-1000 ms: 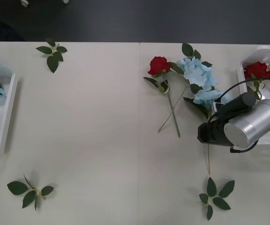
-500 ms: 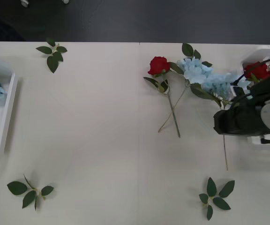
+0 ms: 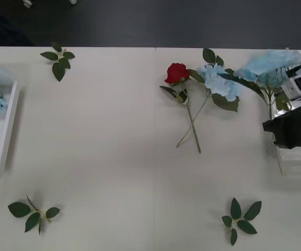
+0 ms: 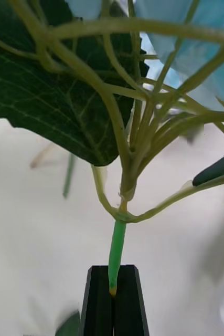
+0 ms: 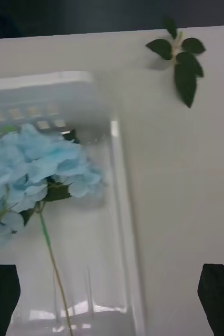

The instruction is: Put the red flowers into the right box and the blue flowers into the left box

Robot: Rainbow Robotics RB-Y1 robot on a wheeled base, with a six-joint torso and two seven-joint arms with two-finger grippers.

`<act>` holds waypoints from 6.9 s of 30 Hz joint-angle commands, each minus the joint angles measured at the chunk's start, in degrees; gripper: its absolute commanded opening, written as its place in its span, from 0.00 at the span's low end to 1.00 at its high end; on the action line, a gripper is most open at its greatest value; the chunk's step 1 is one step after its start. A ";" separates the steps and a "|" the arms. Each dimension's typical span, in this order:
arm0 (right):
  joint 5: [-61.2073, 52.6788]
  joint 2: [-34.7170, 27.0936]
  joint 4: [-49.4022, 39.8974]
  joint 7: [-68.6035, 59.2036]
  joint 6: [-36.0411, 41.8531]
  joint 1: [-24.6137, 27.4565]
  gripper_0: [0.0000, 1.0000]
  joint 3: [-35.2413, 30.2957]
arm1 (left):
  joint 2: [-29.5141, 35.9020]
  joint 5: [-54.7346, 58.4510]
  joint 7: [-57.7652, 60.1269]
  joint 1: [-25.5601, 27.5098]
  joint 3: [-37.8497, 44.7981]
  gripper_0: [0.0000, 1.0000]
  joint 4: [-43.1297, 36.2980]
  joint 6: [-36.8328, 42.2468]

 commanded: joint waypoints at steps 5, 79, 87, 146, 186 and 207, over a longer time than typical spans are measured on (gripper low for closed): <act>-14.21 -1.87 1.61 14.83 -20.23 -0.66 0.00 6.73 | -2.07 7.67 -1.53 -3.40 -6.06 1.00 -7.95 2.21; -22.91 10.61 14.09 36.54 -62.24 -38.63 0.00 55.07 | -25.80 42.65 -41.48 -14.92 -15.38 1.00 17.27 18.47; -22.91 10.35 14.09 36.45 -62.24 -38.63 0.00 55.07 | -27.20 40.90 -41.48 -15.71 -16.96 0.99 17.36 17.86; -45.15 -4.51 8.99 34.25 -60.92 -22.28 0.81 40.04 | -14.64 35.62 -19.90 5.65 -10.01 0.00 -13.49 0.63; 9.52 9.82 11.98 -32.28 -5.47 -24.22 0.81 24.22 | -1.10 -13.33 31.17 6.62 4.14 0.01 -9.36 -1.74; 29.82 18.52 32.90 -45.38 -5.38 -35.47 0.81 35.65 | -1.19 -17.02 31.17 3.98 -1.40 0.10 5.50 -12.99</act>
